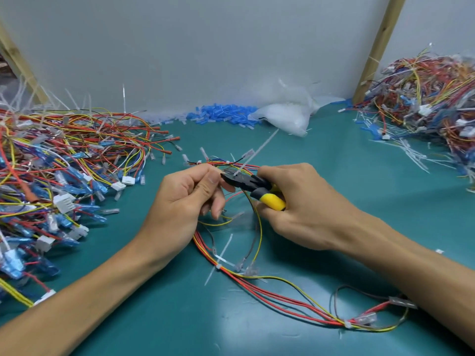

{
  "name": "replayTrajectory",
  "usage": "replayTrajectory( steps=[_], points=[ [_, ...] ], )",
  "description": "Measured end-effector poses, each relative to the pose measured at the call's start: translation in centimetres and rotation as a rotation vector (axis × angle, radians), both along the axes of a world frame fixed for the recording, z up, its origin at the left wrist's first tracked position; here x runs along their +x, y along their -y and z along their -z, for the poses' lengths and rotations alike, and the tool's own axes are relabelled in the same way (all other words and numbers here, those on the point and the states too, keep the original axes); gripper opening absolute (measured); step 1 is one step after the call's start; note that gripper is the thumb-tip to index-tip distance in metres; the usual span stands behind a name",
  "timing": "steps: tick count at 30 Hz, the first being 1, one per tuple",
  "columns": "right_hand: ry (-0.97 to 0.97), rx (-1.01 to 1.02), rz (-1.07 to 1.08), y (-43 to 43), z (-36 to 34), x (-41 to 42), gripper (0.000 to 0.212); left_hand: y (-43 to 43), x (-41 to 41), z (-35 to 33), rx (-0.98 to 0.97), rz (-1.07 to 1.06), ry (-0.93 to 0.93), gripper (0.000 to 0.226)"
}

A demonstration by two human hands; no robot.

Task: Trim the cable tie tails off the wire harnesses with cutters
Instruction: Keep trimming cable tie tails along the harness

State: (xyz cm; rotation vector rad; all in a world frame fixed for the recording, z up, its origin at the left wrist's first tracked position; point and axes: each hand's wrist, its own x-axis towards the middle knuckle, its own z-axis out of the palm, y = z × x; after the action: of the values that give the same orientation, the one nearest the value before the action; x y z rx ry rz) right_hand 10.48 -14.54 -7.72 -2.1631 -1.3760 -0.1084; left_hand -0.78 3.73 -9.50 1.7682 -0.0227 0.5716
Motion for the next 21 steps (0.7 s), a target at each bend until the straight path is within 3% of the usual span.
replayTrajectory(
  steps=[3,15,21],
  points=[
    [-0.003,-0.047,-0.002,0.3,-0.4,0.4,0.024,0.1,0.1,0.1,-0.02,0.013,0.009,0.034],
    [0.086,-0.113,0.01,0.8,-1.3,0.2,0.015,0.3,-0.1,-0.3,-0.016,0.051,0.033,0.032],
    [0.17,-0.142,-0.025,0.9,-1.4,0.3,0.024,0.0,-0.1,-0.2,-0.013,0.034,0.022,0.039]
  ],
)
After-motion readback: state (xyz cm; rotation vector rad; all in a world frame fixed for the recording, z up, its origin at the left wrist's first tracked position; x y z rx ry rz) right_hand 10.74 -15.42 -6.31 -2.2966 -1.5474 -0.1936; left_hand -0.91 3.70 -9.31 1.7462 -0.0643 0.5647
